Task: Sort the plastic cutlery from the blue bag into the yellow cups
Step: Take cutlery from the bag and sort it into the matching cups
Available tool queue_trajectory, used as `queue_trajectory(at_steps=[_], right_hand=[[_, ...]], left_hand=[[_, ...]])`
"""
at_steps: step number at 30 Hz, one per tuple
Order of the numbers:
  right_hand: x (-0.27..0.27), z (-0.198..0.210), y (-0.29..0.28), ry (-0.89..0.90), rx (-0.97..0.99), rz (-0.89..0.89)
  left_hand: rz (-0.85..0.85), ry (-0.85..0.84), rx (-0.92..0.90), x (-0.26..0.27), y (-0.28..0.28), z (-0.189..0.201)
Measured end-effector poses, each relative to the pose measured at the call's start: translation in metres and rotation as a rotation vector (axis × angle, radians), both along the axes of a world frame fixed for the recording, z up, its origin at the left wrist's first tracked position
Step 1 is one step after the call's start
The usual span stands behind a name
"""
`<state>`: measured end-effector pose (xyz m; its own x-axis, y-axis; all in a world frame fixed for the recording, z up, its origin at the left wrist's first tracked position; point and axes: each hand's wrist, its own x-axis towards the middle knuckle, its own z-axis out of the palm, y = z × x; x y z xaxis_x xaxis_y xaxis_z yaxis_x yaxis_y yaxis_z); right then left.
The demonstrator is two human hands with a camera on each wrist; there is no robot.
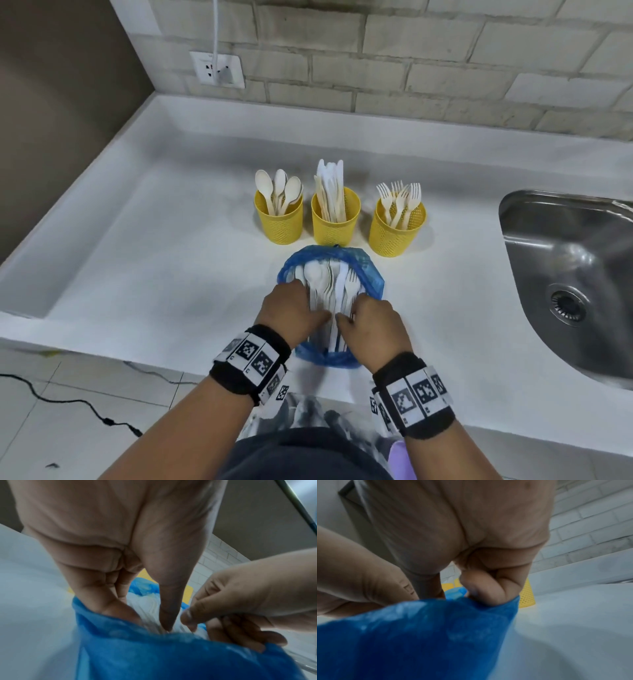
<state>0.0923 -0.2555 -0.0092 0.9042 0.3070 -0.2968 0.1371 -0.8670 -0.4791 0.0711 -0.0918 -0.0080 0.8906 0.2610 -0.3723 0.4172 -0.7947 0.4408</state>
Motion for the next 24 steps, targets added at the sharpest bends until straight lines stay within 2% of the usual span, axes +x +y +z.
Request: queue_trajectory(at_steps=[13, 18, 24], right_hand=[[0.026, 0.004, 0.010, 0.134, 0.075, -0.051], [0.026, 0.005, 0.016, 0.104, 0.064, -0.042], [0.028, 0.003, 0.014, 0.104, 0.055, -0.054]], left_hand=[[0.103, -0.013, 0.074, -0.003, -0.020, 0.003], [0.094, 0.012, 0.072, -0.001, -0.022, 0.004], [0.180, 0.005, 0.036, -0.001, -0.009, 0.001]])
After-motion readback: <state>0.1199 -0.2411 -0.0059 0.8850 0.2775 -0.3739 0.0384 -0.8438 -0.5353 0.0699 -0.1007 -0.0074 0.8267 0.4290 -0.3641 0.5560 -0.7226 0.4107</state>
